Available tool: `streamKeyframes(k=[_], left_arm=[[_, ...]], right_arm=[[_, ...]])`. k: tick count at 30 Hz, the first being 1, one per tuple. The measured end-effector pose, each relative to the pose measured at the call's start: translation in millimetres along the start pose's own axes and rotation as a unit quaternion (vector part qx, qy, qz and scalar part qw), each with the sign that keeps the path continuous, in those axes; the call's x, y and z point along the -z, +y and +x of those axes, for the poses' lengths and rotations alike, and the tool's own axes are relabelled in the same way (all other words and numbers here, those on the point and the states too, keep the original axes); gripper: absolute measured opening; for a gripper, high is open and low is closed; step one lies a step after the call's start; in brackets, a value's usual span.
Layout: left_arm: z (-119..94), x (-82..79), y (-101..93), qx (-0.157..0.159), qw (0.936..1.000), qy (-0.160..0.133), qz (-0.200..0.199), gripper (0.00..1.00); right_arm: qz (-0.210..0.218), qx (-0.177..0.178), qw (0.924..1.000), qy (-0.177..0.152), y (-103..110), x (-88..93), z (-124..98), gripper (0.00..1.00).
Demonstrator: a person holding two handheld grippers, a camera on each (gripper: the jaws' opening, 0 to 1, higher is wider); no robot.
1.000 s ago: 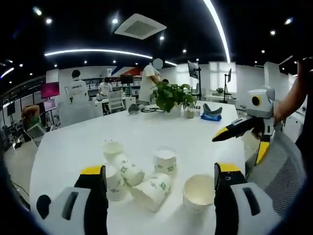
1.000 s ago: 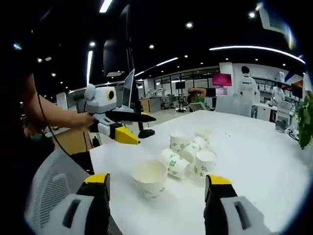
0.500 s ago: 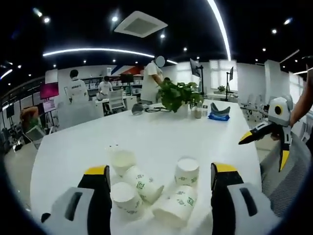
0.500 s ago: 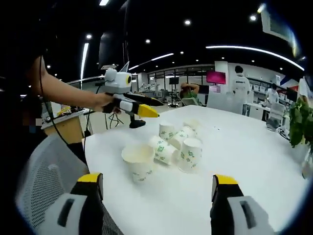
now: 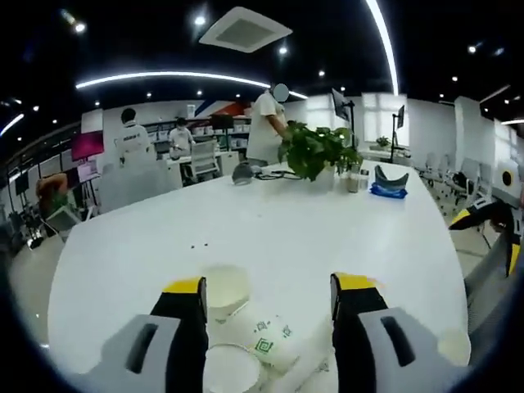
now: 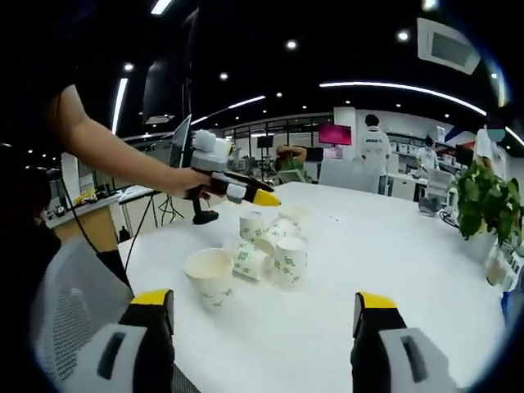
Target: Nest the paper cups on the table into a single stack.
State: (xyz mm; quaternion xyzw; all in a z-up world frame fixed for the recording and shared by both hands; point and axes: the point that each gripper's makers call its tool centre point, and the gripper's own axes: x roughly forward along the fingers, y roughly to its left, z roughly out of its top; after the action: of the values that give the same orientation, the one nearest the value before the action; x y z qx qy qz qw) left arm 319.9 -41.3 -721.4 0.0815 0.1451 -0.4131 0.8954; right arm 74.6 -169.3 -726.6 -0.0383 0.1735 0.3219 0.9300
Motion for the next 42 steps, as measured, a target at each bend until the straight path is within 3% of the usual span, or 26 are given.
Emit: streamKeyframes(k=[7,14,19,29,42], left_arm=[[28.0,13.7,4.0,0.008,0.9989,0.035,0.03,0.46],[38.5,15.6,10.0,0.0,0.9981,0.054,0.031,0.41],[40.8,20.2,8.4,-0.007,0.9965,0.074,0.039,0.32],[60.0,24.7,14.9,-0.001,0.9962,0.085,0.018,0.23],[67.0,28.3,11.6,-0.002,0.9932,0.107,0.046,0.02]], right_arm=[[0.003,0.018,0.9998,0.009,-4.7,5.4,2.2,0.88],[0.013,0.014,0.9996,0.021,-4.1,11.4,4.3,0.85],[0.006,0.014,0.9995,0.028,-3.1,15.1,4.7,0.82],[0.01,0.021,0.9992,0.034,-6.8,18.2,4.0,0.77],[0.004,0.025,0.9989,0.04,-8.4,21.1,4.0,0.73]])
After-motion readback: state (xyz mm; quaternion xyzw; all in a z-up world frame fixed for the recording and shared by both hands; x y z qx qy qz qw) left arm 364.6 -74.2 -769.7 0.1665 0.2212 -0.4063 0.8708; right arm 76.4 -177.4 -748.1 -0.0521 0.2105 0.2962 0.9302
